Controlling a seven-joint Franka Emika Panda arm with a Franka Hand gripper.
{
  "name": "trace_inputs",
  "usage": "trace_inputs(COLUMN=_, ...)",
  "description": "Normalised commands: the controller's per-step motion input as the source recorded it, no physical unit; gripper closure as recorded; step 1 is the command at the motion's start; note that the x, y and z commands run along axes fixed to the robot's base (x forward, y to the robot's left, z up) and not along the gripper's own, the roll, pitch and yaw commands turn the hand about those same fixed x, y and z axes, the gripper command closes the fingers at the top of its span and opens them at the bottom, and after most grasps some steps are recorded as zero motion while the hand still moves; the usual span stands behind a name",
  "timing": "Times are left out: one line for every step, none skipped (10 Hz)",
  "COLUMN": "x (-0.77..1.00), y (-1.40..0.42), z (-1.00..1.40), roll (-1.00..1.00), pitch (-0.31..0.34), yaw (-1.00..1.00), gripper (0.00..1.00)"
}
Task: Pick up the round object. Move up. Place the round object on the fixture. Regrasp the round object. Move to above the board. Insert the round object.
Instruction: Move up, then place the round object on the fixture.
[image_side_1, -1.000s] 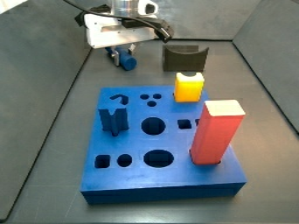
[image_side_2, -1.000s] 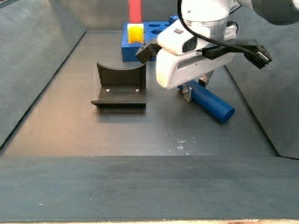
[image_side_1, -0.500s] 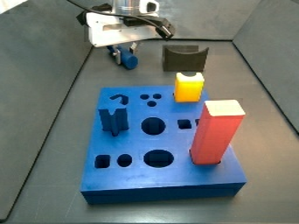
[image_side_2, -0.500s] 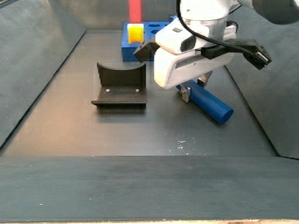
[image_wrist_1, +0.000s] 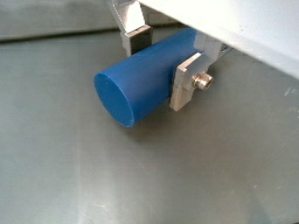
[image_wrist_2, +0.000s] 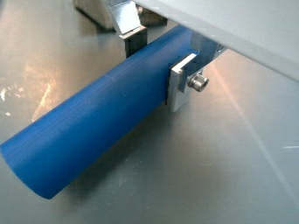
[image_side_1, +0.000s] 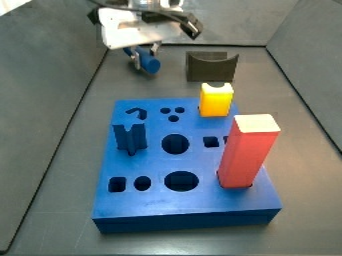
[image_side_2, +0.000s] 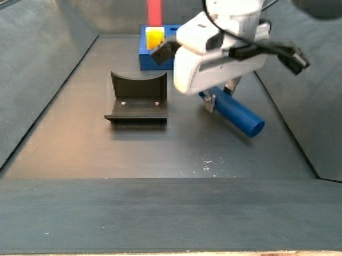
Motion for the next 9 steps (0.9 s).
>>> trace_inputs(x=-0.02, y=-0.03, z=0.79, roll=0.0, pitch=0.071, yaw=-0.02, gripper=1.0)
trace_inputs(x=-0.02, y=-0.01, z=0.6, roll=0.01, pitch=0.066, yaw=-0.02, gripper=1.0)
trace_inputs(x=-0.02, y=-0.01, z=0.44, roll=0.02, pitch=0.055, yaw=-0.02, gripper=1.0)
trace_inputs(x=-0.02, y=0.0, z=0.23, roll=0.03, pitch=0.045, yaw=-0.02, gripper=1.0)
trace_inputs(x=0.0, y=0.0, z=1.0, roll=0.0, pitch=0.0, yaw=0.0, gripper=1.0)
trace_inputs(x=0.0, y=0.0, z=1.0, roll=0.01, pitch=0.0, yaw=0.0, gripper=1.0)
trace_inputs(x=0.0, y=0.0, z=1.0, roll=0.01, pitch=0.012, yaw=0.0, gripper=1.0)
trace_inputs(x=-0.01, y=0.01, z=1.0, roll=0.02, pitch=0.018, yaw=0.0, gripper=1.0)
trace_inputs(x=-0.01, y=0.01, z=1.0, roll=0.02, pitch=0.025, yaw=-0.01, gripper=1.0)
